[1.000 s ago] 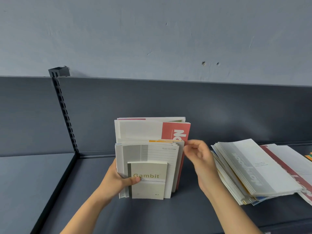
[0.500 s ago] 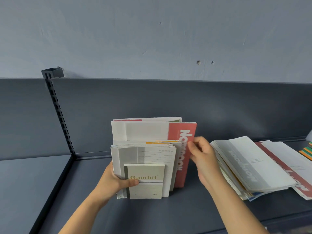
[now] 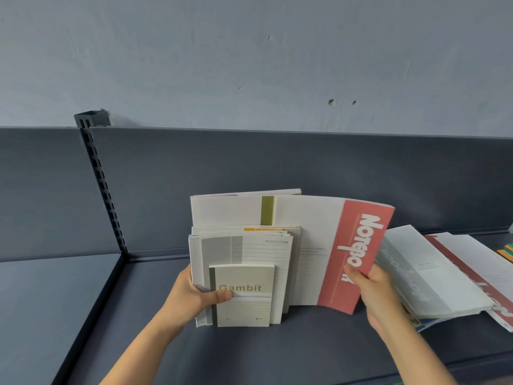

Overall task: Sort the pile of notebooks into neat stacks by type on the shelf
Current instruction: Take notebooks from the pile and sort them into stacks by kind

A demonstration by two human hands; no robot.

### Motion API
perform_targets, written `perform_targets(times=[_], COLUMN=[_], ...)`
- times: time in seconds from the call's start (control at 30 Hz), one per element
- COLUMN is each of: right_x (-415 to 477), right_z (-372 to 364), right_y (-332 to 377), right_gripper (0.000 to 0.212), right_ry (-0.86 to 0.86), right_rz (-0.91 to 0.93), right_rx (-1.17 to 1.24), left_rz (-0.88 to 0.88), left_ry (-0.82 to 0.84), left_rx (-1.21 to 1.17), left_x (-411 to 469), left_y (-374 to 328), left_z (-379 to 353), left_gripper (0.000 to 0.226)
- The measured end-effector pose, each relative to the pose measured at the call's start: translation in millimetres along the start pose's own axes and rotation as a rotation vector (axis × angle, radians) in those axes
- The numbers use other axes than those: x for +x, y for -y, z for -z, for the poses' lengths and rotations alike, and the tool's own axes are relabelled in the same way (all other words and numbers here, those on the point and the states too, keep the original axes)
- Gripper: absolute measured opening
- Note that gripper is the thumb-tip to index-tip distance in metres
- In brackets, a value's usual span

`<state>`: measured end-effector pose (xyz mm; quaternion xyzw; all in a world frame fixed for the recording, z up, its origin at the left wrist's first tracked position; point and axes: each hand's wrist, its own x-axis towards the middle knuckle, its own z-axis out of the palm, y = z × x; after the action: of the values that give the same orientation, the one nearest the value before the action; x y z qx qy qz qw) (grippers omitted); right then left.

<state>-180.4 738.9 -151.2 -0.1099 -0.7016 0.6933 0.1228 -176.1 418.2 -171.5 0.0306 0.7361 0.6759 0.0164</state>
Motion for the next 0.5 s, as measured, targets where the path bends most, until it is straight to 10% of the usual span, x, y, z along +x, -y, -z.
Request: perform_targets(times=[0.5], right_x=[0.2], right_z=[3.0], right_y=[21.9], right_gripper=[0.016], right_ry=[-0.406], right_rz=[0.067], right_rx=[0.240], left_rz=[-0.025], left_ry=[-0.056], left_rx=[-0.042], left_x=[-5.7], left_y=[-2.5], left_z=[8.0], left_gripper=[0.052])
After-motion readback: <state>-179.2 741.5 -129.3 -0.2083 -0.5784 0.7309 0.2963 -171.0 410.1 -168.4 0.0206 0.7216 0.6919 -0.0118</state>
